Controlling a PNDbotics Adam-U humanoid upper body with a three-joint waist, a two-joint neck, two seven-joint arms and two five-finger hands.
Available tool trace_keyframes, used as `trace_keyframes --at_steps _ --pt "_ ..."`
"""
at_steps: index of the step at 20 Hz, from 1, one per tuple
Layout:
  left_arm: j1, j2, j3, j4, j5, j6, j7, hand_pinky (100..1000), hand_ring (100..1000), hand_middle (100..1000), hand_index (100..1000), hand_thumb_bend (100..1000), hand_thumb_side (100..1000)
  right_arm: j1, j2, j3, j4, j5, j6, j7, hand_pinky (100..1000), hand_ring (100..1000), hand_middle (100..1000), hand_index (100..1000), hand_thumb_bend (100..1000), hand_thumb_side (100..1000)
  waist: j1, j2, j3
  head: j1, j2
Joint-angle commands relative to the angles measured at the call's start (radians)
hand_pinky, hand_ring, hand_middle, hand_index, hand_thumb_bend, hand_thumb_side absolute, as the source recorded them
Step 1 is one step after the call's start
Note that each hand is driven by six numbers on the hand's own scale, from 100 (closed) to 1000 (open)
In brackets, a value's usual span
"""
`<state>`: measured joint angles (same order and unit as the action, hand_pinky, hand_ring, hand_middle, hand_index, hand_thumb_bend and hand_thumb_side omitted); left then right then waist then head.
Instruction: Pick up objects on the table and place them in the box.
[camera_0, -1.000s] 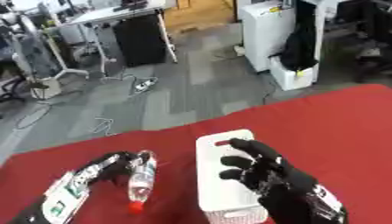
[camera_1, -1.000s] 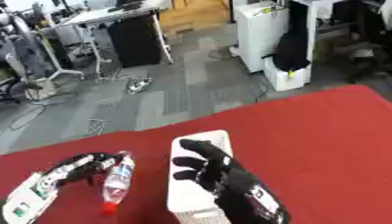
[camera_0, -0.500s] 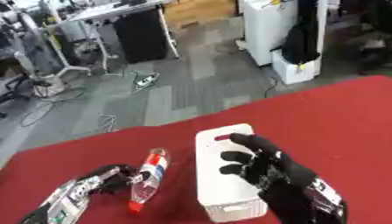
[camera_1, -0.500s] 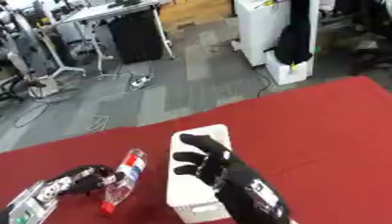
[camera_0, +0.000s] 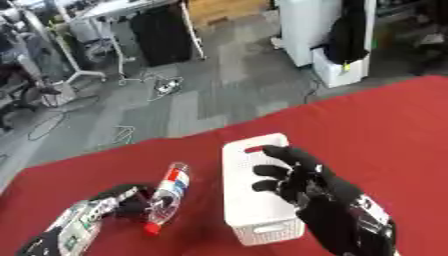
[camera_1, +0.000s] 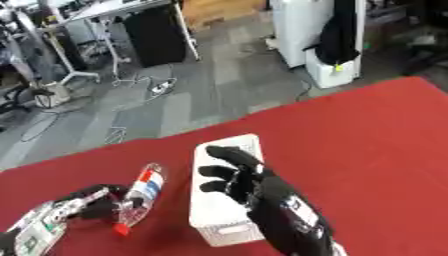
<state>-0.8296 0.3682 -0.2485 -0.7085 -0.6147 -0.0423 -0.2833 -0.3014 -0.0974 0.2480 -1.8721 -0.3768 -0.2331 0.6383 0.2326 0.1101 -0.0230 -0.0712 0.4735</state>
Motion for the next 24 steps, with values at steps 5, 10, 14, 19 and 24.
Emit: trace_keyframes --at_steps 5,10,14,19,24 --pt "-0.018 0.02 0.014 0.005 -0.024 -0.006 0.008 586 757 797 934 451 936 -0.014 -0.004 0.003 -0.025 0.001 0.005 0.002 870 918 983 1000 100 1000 -0.007 -0.003 -0.003 -0.011 0.015" --pt "-0.023 0.029 0.029 0.01 -0.026 -0.003 0.02 583 755 795 932 441 934 -0.02 -0.004 0.004 -0.028 0.0 0.008 0.003 871 919 984 1000 100 1000 -0.007 0.006 -0.013 -0.007 0.018" --pt "-0.029 0.03 0.033 0.012 -0.03 -0.003 0.024 583 754 792 930 440 936 -0.025 -0.004 0.004 -0.031 -0.001 0.01 0.006 872 920 985 1000 100 1000 -0.007 0.014 -0.021 -0.007 0.02" --pt "-0.035 0.032 0.034 0.012 -0.035 -0.006 0.027 585 755 793 931 440 938 -0.034 0.001 0.006 -0.034 -0.002 0.012 0.007 871 919 984 1000 100 1000 -0.007 0.023 -0.038 -0.006 0.018" --pt "-0.041 0.049 0.038 0.009 -0.041 -0.009 0.033 587 755 793 931 440 935 -0.041 0.007 0.005 -0.041 -0.002 0.015 0.005 870 918 983 1000 100 1000 -0.007 0.03 -0.054 -0.008 0.016"
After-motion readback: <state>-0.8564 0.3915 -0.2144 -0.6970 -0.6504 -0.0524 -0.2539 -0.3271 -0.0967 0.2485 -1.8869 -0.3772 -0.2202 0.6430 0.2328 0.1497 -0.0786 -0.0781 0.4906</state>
